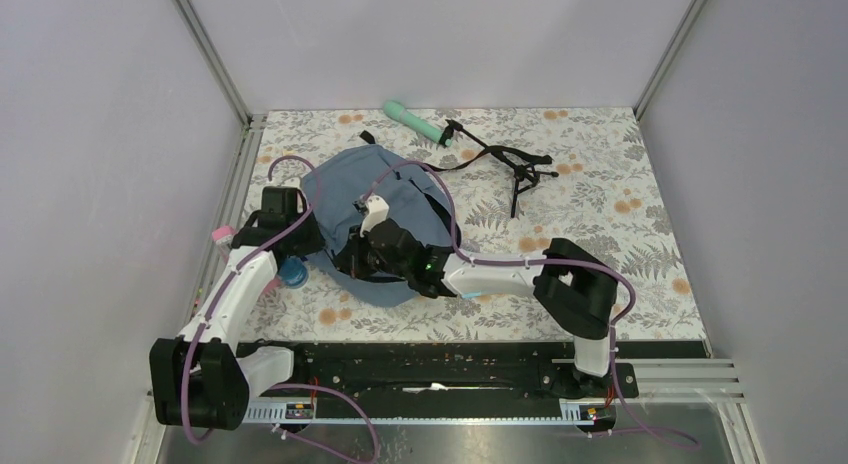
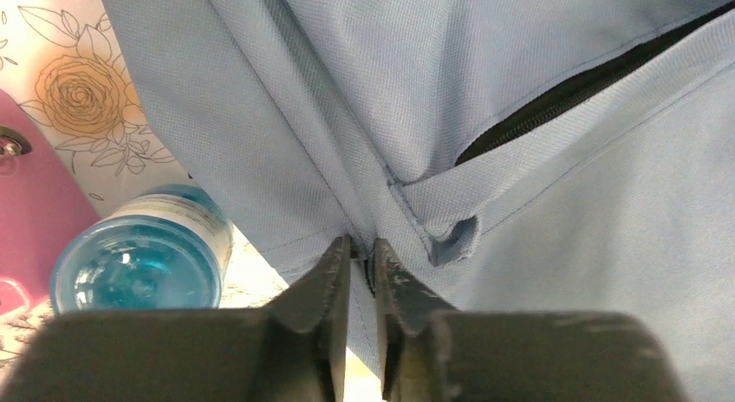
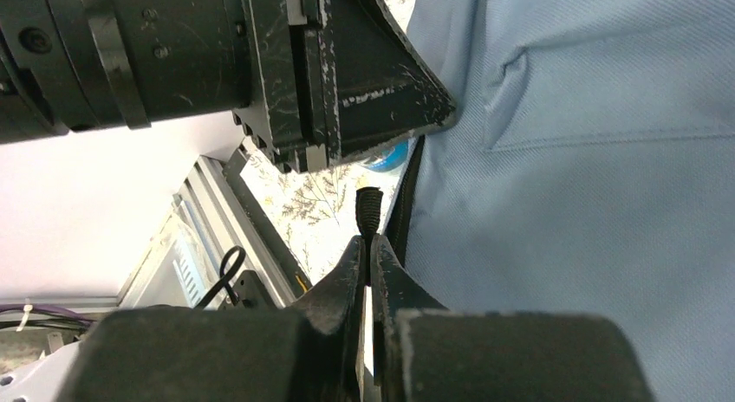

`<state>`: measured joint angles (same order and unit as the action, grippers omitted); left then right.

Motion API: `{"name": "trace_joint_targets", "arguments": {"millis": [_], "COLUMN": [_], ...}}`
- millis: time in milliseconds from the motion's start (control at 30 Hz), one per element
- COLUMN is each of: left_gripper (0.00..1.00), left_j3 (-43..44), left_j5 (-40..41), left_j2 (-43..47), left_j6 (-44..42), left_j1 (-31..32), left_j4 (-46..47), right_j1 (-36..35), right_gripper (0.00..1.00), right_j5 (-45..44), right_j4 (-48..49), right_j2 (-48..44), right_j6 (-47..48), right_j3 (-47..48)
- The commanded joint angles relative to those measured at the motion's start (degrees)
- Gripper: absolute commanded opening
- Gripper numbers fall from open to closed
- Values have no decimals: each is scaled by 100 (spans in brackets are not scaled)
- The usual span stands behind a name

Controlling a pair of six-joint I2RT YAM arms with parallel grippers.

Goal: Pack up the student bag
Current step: Zip the student bag at the center of the board.

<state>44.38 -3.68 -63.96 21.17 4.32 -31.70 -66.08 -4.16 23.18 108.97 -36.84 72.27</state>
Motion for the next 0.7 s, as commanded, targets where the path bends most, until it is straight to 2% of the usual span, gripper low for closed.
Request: {"name": "trace_joint_targets", "arguments": {"millis": [0,267,667], "left_gripper": [0,0,0], "left_j3": [101,19,96], "left_j5": [84,649,791], "left_j2": [47,700,738], "left_j6": [-6,1,-25], "left_j1": [42,34,-77], "left_j4": [59,239,208], "right_j1": [-157,-363,-571], "right_gripper": [0,0,0], "right_j5": [-342,-1016,-1623], "right_j4": [730,809,767], "right_j2": [-682,-1156,-1583], "right_j6": [104,292,658], "right_j3": [-255,-703,-1064]}}
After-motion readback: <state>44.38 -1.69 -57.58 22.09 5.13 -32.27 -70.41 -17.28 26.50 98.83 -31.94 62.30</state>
